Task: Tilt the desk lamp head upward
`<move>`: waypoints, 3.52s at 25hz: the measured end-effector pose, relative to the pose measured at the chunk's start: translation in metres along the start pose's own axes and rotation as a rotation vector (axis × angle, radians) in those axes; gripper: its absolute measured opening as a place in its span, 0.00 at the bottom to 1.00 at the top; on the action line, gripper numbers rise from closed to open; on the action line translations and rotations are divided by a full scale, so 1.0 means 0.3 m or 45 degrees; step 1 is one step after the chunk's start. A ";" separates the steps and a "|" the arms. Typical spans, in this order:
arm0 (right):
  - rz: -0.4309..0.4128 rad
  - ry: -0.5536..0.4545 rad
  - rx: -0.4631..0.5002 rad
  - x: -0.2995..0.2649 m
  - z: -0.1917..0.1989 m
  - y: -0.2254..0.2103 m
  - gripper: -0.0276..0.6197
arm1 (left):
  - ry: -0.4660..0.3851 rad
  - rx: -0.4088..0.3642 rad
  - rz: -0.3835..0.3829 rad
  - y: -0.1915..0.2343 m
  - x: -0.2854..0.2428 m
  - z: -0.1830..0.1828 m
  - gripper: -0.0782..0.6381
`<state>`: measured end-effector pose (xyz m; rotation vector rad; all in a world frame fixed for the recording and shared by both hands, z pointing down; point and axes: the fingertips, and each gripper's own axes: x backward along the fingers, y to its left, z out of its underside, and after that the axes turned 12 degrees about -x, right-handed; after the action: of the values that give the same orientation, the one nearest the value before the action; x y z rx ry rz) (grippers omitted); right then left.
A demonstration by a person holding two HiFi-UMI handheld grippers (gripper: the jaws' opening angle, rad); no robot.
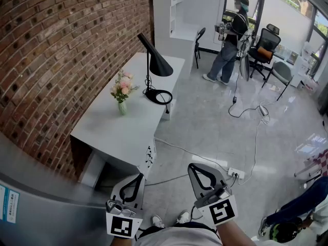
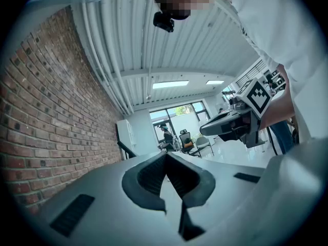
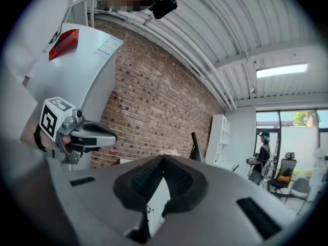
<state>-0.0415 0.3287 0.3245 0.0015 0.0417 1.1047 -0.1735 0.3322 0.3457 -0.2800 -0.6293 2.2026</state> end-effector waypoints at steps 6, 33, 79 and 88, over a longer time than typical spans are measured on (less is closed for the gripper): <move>0.015 0.010 0.005 0.019 0.010 -0.012 0.07 | -0.008 -0.009 0.015 -0.016 -0.008 -0.009 0.12; 0.142 0.009 -0.025 -0.015 0.048 0.041 0.07 | -0.093 0.017 0.170 -0.034 -0.015 0.060 0.12; -0.176 -0.037 -0.086 -0.859 0.105 -0.917 0.07 | 0.127 -0.012 -0.091 0.266 -1.167 0.303 0.12; -0.153 -0.053 -0.014 -1.123 0.092 -1.010 0.07 | 0.062 -0.034 -0.066 0.445 -1.387 0.391 0.12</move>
<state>0.0789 -0.1077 0.3566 0.0120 -0.0018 0.9848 -0.0375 -0.0986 0.3719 -0.3265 -0.6326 2.1332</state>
